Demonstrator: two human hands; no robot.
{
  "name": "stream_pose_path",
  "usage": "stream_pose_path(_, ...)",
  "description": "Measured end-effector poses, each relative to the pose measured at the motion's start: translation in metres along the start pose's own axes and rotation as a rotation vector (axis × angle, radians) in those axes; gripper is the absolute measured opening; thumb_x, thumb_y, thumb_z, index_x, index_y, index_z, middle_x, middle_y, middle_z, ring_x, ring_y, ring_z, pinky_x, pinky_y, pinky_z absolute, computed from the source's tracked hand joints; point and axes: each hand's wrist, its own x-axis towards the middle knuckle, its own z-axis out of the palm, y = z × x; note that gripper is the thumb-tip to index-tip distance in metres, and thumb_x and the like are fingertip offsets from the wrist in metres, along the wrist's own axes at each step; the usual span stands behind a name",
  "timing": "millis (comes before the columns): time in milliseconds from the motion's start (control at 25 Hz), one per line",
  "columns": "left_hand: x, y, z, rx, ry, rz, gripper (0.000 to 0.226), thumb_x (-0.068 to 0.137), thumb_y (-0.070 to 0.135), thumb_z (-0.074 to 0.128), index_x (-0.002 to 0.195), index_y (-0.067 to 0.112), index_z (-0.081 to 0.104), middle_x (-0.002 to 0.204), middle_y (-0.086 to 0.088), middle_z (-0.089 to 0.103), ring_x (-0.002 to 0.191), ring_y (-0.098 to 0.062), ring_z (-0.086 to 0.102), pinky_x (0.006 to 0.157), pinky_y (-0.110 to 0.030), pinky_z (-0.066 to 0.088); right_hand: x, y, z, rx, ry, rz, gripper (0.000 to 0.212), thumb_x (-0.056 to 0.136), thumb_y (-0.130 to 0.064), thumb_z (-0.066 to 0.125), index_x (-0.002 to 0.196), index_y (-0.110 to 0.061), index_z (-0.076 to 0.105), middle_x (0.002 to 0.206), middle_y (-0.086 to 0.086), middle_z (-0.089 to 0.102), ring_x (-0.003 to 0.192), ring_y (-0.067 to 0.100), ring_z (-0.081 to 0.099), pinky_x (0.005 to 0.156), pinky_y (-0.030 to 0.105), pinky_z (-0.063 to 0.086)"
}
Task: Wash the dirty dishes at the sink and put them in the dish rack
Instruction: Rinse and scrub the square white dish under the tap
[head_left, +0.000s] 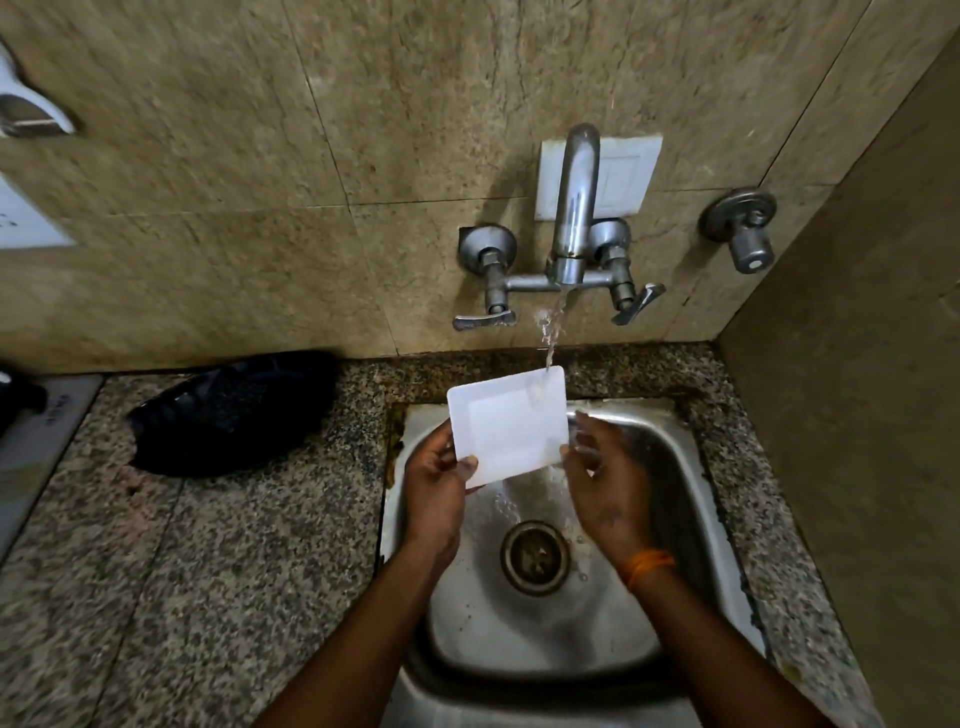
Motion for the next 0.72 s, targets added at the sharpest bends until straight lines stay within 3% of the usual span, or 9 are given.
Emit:
stream_pose_path(80, 0.001, -0.001, 0.001, 0.025, -0.036, 0.037, 0.057, 0.090, -0.018, 0.055, 0.121, 0.027, 0.071, 0.118, -0.003, 0.078, 0.110, -0.024, 0.073, 0.092, -0.049, 0.060, 0.013, -0.005, -0.008, 0.240, -0.051, 0.133, 0.043, 0.093, -0.018, 0.072, 0.134, -0.026, 0.061, 0.120, -0.004, 0.071, 0.109, 0.017, 0.069, 0.096, 0.044, 0.058)
stream_pose_path(160, 0.000, 0.002, 0.004, 0.069, -0.086, 0.074, 0.056, 0.091, -0.016, 0.057, 0.116, 0.031, 0.072, 0.113, 0.004, 0.079, 0.109, -0.020, 0.074, 0.094, -0.040, 0.059, 0.017, -0.014, -0.017, 0.395, -0.147, 0.156, 0.030, 0.096, -0.006, 0.067, 0.116, -0.029, 0.070, 0.112, -0.009, 0.076, 0.107, 0.014, 0.071, 0.098, 0.050, 0.056)
stream_pose_path(240, 0.000, 0.006, 0.007, 0.120, -0.128, 0.107, 0.050, 0.091, -0.014, 0.059, 0.116, 0.028, 0.073, 0.110, 0.008, 0.079, 0.108, -0.014, 0.074, 0.095, -0.034, 0.057, 0.014, -0.015, -0.027, 0.324, -0.115, 0.104, 0.027, 0.099, -0.009, 0.064, 0.105, -0.034, 0.073, 0.105, -0.015, 0.077, 0.102, 0.008, 0.072, 0.096, 0.049, 0.057)
stream_pose_path(440, 0.002, 0.003, 0.018, 0.214, -0.168, 0.132, 0.031, 0.096, -0.001, 0.063, 0.124, 0.009, 0.073, 0.117, 0.000, 0.078, 0.111, -0.015, 0.072, 0.102, -0.046, 0.056, 0.003, -0.011, -0.053, 0.080, 0.009, -0.104, 0.021, 0.101, -0.021, 0.063, 0.111, -0.037, 0.072, 0.098, -0.032, 0.072, 0.096, -0.006, 0.068, 0.084, 0.026, 0.057)
stream_pose_path(640, 0.005, 0.001, 0.029, 0.209, -0.225, 0.094, 0.034, 0.097, 0.001, 0.062, 0.126, 0.014, 0.072, 0.120, 0.001, 0.077, 0.116, -0.018, 0.071, 0.105, -0.051, 0.054, 0.006, 0.000, -0.062, 0.108, 0.031, -0.069, 0.019, 0.101, -0.027, 0.063, 0.117, -0.030, 0.073, 0.107, -0.017, 0.076, 0.101, 0.005, 0.070, 0.089, 0.044, 0.059)
stream_pose_path(720, 0.003, 0.005, 0.027, 0.190, -0.262, 0.077, 0.036, 0.098, 0.002, 0.060, 0.130, 0.016, 0.070, 0.123, 0.002, 0.076, 0.118, -0.017, 0.070, 0.105, -0.045, 0.054, 0.009, 0.003, -0.061, 0.169, 0.008, -0.031, 0.019, 0.100, -0.025, 0.063, 0.116, -0.028, 0.073, 0.109, -0.013, 0.076, 0.102, 0.010, 0.072, 0.089, 0.049, 0.059)
